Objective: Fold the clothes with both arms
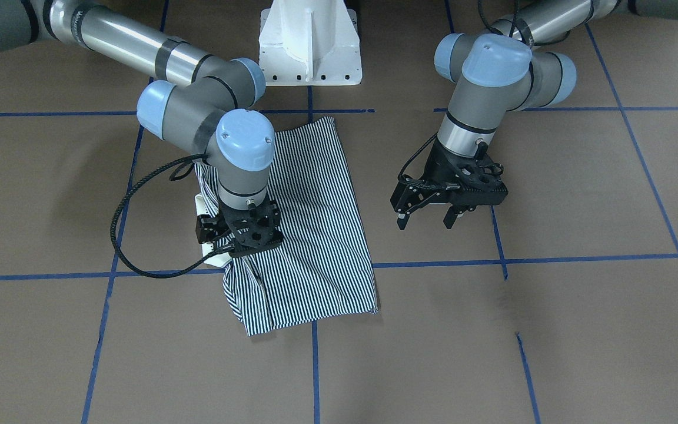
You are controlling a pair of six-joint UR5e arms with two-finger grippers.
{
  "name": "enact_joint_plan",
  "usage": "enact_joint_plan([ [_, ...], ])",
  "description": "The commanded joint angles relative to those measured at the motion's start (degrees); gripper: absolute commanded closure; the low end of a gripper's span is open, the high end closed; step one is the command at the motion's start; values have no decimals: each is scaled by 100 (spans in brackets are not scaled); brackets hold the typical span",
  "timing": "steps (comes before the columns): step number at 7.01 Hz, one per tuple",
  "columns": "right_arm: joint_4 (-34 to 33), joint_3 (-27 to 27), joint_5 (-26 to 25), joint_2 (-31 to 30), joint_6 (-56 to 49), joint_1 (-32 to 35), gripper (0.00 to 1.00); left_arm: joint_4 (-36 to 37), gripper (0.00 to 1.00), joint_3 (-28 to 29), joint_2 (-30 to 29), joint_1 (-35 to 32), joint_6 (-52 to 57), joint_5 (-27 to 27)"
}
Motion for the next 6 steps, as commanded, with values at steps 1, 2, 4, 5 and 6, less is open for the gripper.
enact_joint_plan([
  [1,-19,-256,-33,143,-260,2,0,-16,0,5,39,-7,7,-243],
  [2,-19,-379,-42,134,-358,19,0,-16,0,13,39,-7,7,-244],
  [4,-28,-424,-51,55,-613,124,0,-16,0,14,39,-7,-2,-244],
  [5,-28,-459,-51,11,-657,116,0,-16,0,22,39,-7,-2,-244],
  [6,-36,-459,-51,11,-684,116,0,-16,0,31,39,-7,-2,-244],
])
